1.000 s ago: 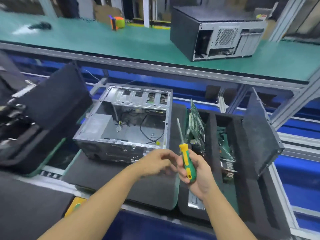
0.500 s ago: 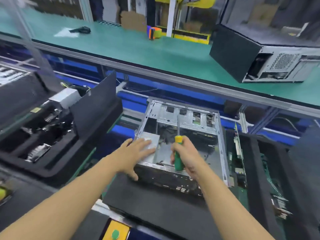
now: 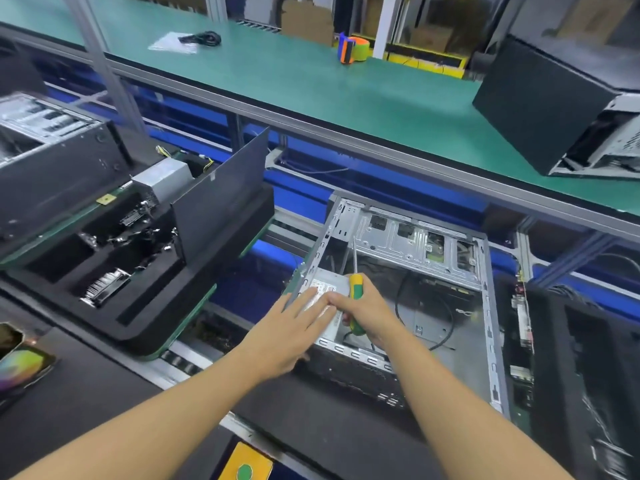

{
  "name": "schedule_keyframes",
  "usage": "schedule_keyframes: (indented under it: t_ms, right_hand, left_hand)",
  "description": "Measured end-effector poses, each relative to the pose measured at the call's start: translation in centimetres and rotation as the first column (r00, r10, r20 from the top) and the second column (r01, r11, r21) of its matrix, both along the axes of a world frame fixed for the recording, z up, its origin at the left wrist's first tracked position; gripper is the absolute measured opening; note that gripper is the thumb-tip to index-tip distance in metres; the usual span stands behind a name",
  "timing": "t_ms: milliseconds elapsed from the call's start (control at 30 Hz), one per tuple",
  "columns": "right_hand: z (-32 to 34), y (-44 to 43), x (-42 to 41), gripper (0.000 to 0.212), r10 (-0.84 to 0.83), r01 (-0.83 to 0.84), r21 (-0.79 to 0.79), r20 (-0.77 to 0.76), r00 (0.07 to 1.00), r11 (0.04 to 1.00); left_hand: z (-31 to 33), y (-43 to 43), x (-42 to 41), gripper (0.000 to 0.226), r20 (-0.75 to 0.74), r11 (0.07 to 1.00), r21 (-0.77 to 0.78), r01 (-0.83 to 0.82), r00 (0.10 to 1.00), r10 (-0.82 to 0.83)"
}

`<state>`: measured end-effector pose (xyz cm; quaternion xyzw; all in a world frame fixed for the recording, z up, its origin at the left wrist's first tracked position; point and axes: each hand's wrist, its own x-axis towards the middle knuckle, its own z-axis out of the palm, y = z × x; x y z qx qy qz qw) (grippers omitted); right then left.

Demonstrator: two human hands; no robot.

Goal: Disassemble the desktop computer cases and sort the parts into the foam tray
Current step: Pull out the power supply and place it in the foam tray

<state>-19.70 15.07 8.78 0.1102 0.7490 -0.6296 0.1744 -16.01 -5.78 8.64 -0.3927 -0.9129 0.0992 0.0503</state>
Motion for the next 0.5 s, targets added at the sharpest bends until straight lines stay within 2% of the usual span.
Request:
schedule_keyframes:
  t_ms: [167, 267, 367, 500]
  right_hand:
    - [-0.4, -0.1, -1.0, 0.034, -0.059, 0.059, -0.004, -0.056, 0.997, 0.998]
    - [-0.6, -0.1, -1.2, 0.032, -0.071, 0.072, 0.024, -0.074, 0.995, 0.997]
    - [-0.9, 0.3, -1.1, 0.033, -0.048, 0.05, 0.022, -0.082, 0.995, 0.998]
    - [-1.3, 0.7, -1.0, 0.043, -0.004, 0.005, 0.011, -0.017, 1.0, 1.0]
  left_hand:
    - [0.3, 0.5, 0.3, 0.09, -0.003, 0.996, 0.084, -0.033, 0.999, 0.033]
    - [0.9, 0.0, -0.8, 0.089, 0.031, 0.998, 0.064, 0.002, 1.0, -0.004]
    - [1.0, -0.3, -1.3, 0.098, 0.044, 1.0, -0.009, -0.008, 0.999, 0.008]
    - [0.2, 0.1, -1.3, 0.117, 0.008, 0.998, -0.051, -0.039, 0.999, 0.04]
